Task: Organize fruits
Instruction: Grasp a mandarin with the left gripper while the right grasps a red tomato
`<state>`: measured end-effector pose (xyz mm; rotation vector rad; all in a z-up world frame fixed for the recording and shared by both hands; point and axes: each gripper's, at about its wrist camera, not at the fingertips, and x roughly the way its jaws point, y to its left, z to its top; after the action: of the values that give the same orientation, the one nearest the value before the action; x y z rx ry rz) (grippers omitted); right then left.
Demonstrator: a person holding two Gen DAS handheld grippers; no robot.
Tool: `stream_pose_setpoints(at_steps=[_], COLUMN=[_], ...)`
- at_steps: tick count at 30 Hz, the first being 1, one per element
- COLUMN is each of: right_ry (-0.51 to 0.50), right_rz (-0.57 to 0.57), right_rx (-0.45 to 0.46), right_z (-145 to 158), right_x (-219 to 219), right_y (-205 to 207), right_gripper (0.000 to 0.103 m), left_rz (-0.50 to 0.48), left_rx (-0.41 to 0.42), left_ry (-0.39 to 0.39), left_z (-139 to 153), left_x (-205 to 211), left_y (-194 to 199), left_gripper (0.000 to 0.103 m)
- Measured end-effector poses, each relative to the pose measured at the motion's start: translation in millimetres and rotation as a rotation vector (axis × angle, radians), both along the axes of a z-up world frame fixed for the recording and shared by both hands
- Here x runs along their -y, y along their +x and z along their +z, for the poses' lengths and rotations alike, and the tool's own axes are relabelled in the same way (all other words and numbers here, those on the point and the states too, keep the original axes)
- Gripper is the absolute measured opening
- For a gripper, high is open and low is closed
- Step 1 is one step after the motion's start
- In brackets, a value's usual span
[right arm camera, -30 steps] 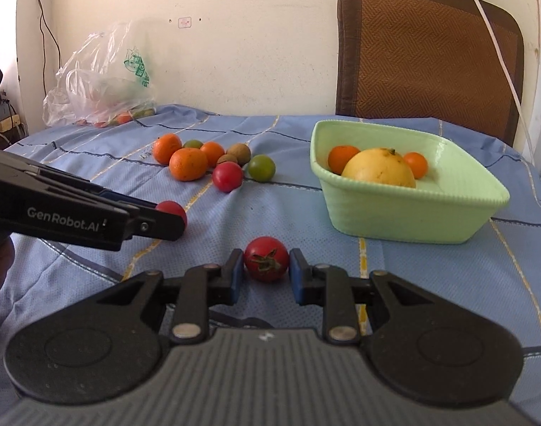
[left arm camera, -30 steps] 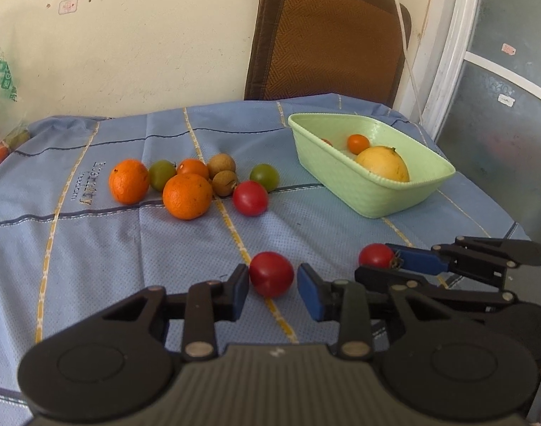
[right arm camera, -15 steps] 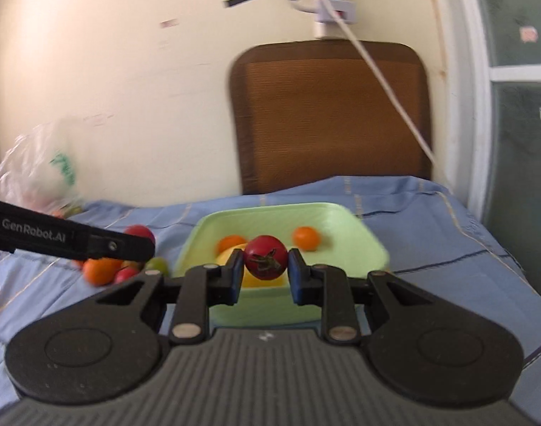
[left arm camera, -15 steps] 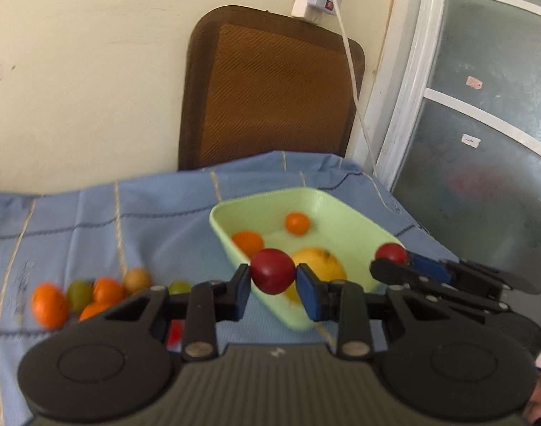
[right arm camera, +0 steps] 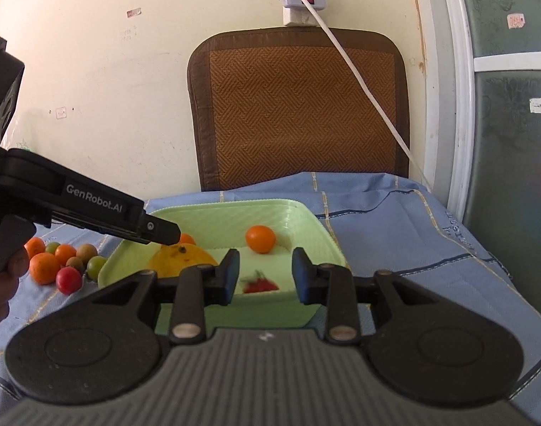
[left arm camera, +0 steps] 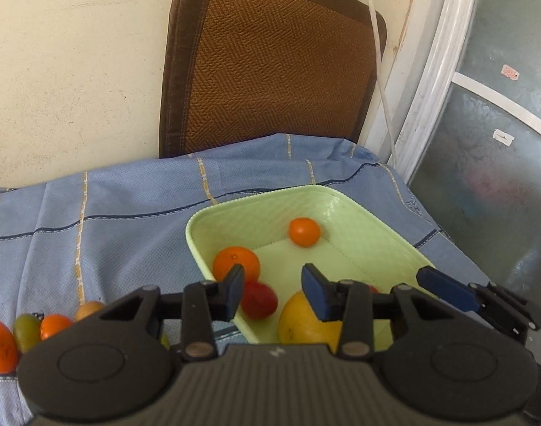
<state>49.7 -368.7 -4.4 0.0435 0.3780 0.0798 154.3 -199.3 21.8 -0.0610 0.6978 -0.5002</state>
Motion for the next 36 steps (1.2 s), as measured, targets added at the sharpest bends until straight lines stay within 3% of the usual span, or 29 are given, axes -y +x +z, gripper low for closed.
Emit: stream_pose_setpoints(at_steps=[7, 11, 14, 18, 25, 27, 36], right_ry=[0.095, 0.146, 0.157, 0.108, -0.038, -0.05, -0.07], right_rz=[-0.039, -0.034, 0.034, 0.167, 0.346, 0.365, 0.415], right_rx=[0.018, 0.042, 0.062, 0.043, -0.096, -0.142, -0.224], right_z=[1, 7, 15, 22, 5, -2, -14], right_x=[14, 13, -2, -42, -117, -128, -148], right_y=[-2, -12, -22, -30, -6, 8, 43], right_gripper=[0.036, 0.036, 0.036, 0.036, 0.036, 0.037, 0.042], left_rz=[0.11, 0.243, 0.339, 0.393, 0.316, 0.294, 0.26], left_rx=[0.085, 0.115, 0.106, 0.044, 0.006, 0.011, 0.012], left_ry=[-0.099, -0.09, -0.069, -0.067, -0.069, -0.049, 0.068], left_z=[32, 33, 22, 1, -16, -19, -34], left_x=[-62, -118, -151, -177, -168, -158, -131], left_y=[-34, -62, -80, -87, -75, -72, -50], left_gripper=[0.037, 0.037, 0.037, 0.037, 0.039, 0.053, 0.055])
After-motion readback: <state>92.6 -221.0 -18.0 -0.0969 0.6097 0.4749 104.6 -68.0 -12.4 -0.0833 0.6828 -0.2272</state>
